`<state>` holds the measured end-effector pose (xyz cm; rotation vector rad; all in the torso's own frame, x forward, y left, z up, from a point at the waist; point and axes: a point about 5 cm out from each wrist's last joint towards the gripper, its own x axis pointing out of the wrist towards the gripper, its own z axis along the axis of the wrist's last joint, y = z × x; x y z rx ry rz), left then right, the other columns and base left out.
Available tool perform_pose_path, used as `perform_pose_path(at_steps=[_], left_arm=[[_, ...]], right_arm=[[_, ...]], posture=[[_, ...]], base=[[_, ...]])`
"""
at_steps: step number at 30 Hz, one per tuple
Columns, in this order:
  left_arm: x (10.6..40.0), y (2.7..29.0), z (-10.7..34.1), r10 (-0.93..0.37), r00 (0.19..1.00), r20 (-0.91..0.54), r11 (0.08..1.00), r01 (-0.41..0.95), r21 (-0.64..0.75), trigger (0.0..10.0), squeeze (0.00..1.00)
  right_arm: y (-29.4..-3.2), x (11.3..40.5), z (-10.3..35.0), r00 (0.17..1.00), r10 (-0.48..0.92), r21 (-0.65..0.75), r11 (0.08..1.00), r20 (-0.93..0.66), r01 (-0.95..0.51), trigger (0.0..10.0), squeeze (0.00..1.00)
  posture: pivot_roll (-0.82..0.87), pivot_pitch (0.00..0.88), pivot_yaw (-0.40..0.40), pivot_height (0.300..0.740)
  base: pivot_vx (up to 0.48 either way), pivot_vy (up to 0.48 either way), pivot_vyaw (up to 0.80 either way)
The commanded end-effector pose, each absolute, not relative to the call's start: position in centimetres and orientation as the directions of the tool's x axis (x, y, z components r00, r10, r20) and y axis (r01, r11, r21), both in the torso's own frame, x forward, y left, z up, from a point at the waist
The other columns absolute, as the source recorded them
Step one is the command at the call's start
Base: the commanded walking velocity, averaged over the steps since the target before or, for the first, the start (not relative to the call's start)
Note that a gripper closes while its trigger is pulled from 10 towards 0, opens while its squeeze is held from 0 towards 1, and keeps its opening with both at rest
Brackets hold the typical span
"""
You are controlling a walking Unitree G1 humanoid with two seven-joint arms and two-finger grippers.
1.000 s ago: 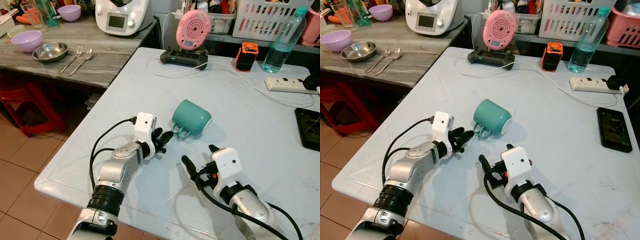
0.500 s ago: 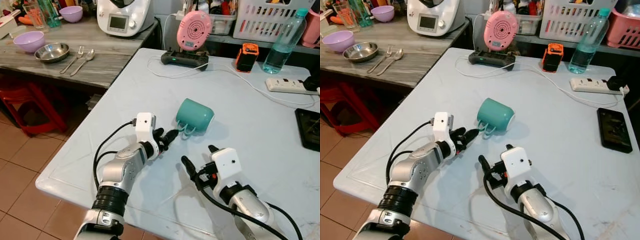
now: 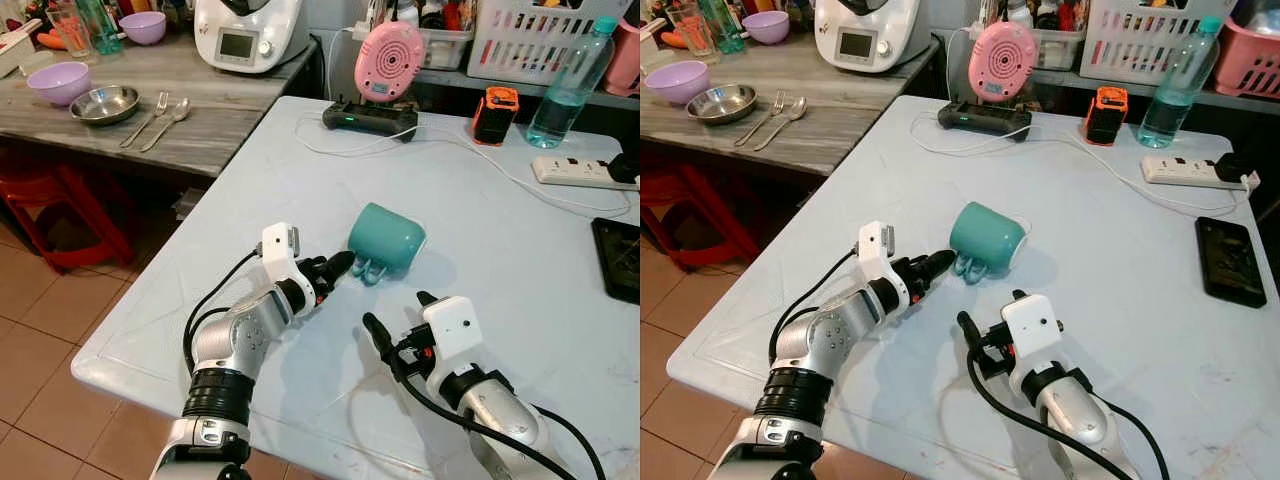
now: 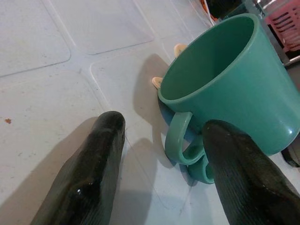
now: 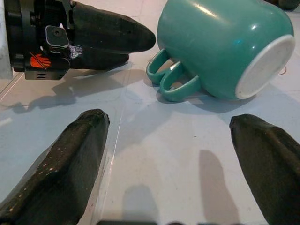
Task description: Setting the table
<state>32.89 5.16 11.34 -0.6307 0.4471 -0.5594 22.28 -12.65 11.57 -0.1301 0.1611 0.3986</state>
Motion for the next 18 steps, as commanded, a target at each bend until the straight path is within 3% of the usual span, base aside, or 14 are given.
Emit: perform_pose_path(at_steps=[1, 10, 18], left_arm=[[31.2, 1.7, 10.1, -0.692, 0.672, -0.265, 0.612, 0.35, -0.709, 10.0, 0.0], [31.0, 0.3, 11.0, -0.734, 0.624, -0.268, 0.637, 0.496, -0.59, 10.0, 0.0], [30.7, -0.4, 11.5, -0.753, 0.612, -0.244, 0.624, 0.544, -0.56, 10.0, 0.0]], right_arm=[[-12.5, 22.2, 11.7, 0.907, 0.381, -0.09, 0.912, -0.181, -0.401, 10.0, 0.0], [-12.2, 22.5, 11.9, 0.902, 0.398, -0.086, 0.905, -0.167, -0.416, 10.0, 0.0], [-12.1, 22.0, 12.6, 0.893, 0.428, -0.07, 0.895, -0.14, -0.44, 10.0, 0.0]], posture=[[-0.12, 0.092, 0.034, 0.74], [-0.12, 0.092, 0.034, 0.74], [-0.11, 0.094, 0.036, 0.74]], base=[[0.0, 0.0, 0.0], [0.0, 0.0, 0.0], [0.0, 0.0, 0.0]])
